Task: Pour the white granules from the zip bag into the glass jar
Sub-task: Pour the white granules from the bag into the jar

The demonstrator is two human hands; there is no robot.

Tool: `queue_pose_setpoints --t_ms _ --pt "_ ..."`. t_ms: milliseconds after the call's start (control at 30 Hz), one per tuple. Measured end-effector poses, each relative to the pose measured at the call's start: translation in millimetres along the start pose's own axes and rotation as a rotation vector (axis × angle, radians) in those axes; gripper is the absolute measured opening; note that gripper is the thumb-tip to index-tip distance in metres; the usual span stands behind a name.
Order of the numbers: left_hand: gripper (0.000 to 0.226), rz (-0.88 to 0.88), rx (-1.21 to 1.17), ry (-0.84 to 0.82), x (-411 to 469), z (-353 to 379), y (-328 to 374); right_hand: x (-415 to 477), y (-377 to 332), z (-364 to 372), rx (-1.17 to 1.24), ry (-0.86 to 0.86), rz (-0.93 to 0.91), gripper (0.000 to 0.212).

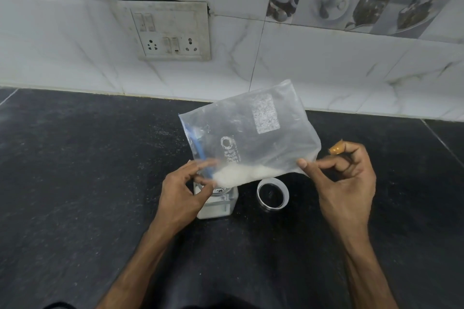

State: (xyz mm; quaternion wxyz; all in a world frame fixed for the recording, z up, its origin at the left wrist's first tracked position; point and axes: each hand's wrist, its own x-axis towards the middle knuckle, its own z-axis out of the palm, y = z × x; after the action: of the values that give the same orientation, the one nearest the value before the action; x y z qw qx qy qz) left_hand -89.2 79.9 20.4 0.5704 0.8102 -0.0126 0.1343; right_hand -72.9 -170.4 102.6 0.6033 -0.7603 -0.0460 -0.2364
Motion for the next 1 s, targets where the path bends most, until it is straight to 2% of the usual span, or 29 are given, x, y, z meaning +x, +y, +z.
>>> queue_pose_setpoints --t_ms 100,233,400,567,700,867,1000 --pt "0.05 -0.007 -0.002 -0.009 -0.4 -0.5 1.0 -0.1 3.6 -0.8 0.009 -0.041 -0.001 0.043" --pt "0.061 -0.003 -0.01 0.01 0.1 0.1 4.0 0.3 2.6 -0.2 0.001 -0.015 -0.013 0.056" --pt "0.051 -0.01 -0.016 0.002 0.0 0.7 -0.6 -1.7 2.0 0.0 0.048 -0.023 0.005 0.045" --pt "0.05 -0.004 -0.013 0.003 -0.1 0.5 -1.2 -1.2 2.0 -0.6 0.011 -0.006 -0.004 0.054" --pt "0.049 0.003 -0.017 -0.006 0.3 1.6 -2.7 -2.7 0.5 0.5 0.04 0.004 0.018 0.039" --pt "0.049 -0.015 -0.024 -0.001 0.4 1.9 -5.2 -2.2 0.9 -0.7 0.02 -0.017 -0.018 0.049" --pt "0.05 -0.01 -0.029 -0.006 1.0 1.7 -5.6 -1.6 2.5 -0.4 0.029 -0.014 0.002 0.033"
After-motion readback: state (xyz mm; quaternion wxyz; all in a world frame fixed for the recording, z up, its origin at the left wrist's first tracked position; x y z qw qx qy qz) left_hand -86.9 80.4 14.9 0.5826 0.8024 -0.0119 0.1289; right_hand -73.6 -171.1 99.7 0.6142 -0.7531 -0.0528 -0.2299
